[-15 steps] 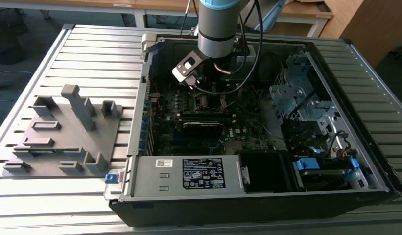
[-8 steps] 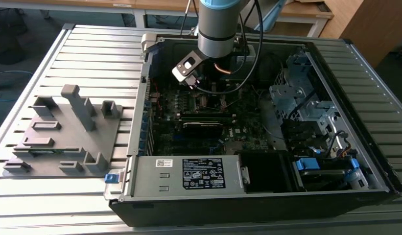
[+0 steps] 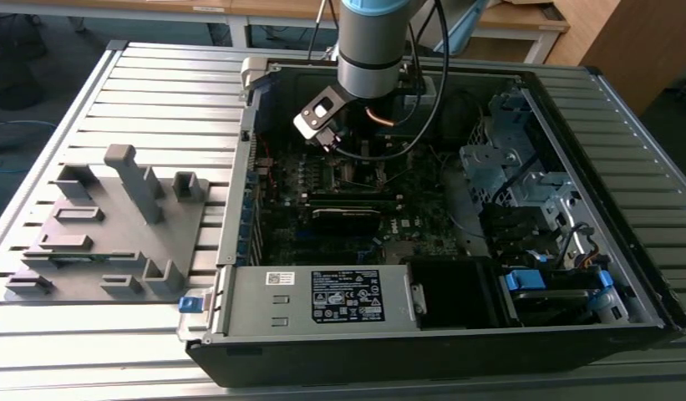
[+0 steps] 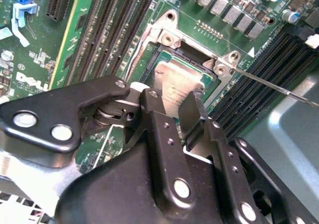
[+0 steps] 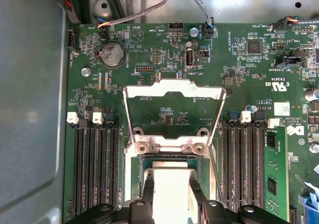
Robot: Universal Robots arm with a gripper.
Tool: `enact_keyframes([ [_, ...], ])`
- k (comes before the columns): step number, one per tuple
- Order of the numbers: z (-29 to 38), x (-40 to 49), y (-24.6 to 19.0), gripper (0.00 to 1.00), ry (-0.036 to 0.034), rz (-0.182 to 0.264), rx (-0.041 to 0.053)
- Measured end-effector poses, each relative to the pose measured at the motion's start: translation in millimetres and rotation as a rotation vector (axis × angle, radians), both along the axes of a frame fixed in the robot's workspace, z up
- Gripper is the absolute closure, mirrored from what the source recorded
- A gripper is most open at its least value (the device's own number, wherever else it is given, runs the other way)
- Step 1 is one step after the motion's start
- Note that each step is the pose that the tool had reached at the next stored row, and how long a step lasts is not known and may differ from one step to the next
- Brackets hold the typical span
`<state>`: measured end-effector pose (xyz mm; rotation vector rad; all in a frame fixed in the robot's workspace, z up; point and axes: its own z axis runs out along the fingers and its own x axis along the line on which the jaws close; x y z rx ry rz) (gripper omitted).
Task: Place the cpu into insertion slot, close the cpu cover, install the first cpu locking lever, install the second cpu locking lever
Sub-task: 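Place the cpu into insertion slot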
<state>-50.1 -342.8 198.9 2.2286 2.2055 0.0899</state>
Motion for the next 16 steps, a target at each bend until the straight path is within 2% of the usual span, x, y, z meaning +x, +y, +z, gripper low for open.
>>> enact_keyframes([
  [16, 2.9, 0.0, 0.0, 0.61, 0.0000, 0.000, 0.0000],
])
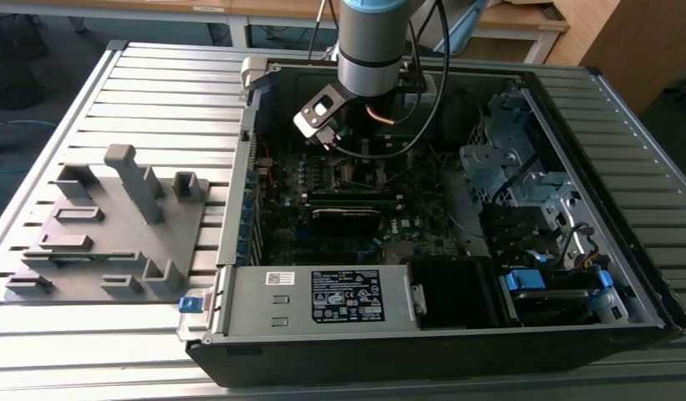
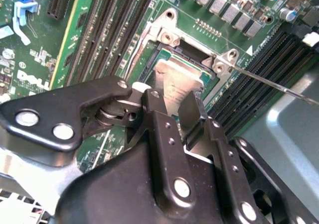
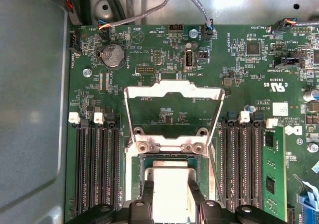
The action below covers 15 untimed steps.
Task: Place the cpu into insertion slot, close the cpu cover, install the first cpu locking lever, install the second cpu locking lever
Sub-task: 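Place the cpu into insertion slot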
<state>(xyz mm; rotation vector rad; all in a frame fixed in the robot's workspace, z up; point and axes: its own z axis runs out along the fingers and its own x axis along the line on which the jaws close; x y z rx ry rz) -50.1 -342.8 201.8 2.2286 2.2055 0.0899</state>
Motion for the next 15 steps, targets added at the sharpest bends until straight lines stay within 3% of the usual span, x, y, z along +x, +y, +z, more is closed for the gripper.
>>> enact_keyframes([
  [4, 0.4, 0.0, 0.0, 0.62, 0.0001, 0.000, -0.0001],
  [6, 0.5, 0.0, 0.0, 0.75, 0.0001, 0.000, -0.0001],
  [7, 0.6, 0.0, 0.0, 0.75, 0.0001, 0.000, -0.0001],
  [9, 0.8, 0.0, 0.0, 0.87, 0.0001, 0.000, 0.0000],
  [15, 1.2, 0.0, 0.0, 0.90, 0.0001, 0.000, -0.0001],
])
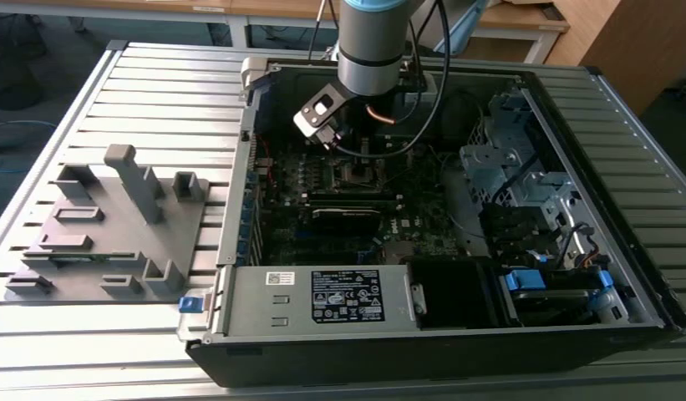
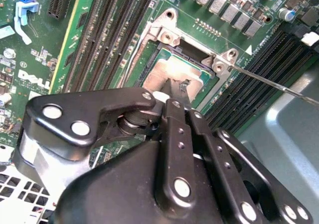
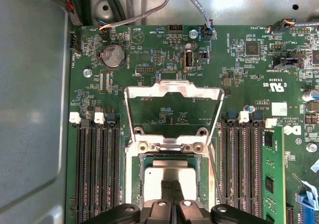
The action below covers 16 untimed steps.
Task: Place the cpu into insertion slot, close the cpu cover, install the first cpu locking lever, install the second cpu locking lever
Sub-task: 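Place the cpu into insertion slot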
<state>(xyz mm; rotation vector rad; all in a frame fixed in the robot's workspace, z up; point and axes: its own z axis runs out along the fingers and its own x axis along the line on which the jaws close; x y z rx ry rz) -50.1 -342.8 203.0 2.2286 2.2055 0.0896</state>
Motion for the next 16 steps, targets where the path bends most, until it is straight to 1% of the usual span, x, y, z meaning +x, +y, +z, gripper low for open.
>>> enact_keyframes([
  [1, -0.1, 0.2, 0.0, 0.90, 0.0064, 0.000, 0.0001],
  [2, -0.2, 0.4, 0.0, 0.90, 0.0238, 0.000, 0.0000],
  [3, -0.3, 0.6, 0.0, 0.90, 0.0375, 0.000, 0.0000],
  [6, -0.3, 0.6, 0.0, 0.90, 0.0389, 0.000, -0.0002],
  [10, -0.5, 4.8, 0.0, 0.90, 0.0388, 0.000, 0.0001],
  [12, -0.6, 4.9, 0.0, 0.90, 0.0389, -0.001, 0.0000],
  [16, -3.2, 4.9, 0.0, 0.90, 0.0389, -0.003, -0.0001],
])
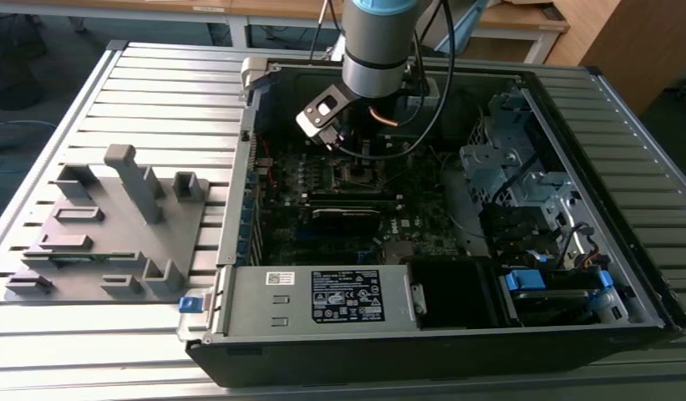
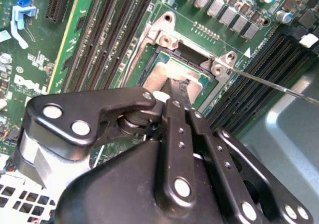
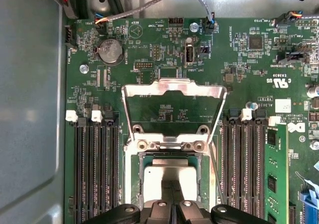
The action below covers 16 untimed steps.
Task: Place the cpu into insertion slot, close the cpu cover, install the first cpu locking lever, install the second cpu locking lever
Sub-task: 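Place the cpu into insertion slot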
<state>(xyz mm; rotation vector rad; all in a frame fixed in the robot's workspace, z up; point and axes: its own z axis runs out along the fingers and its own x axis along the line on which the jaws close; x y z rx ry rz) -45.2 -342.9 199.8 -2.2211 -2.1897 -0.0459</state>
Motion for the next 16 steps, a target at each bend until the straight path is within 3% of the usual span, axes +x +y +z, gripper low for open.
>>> enact_keyframes([
  [16, -3.0, -0.1, -0.2, 0.90, 0.0004, 0.000, -0.0007],
])
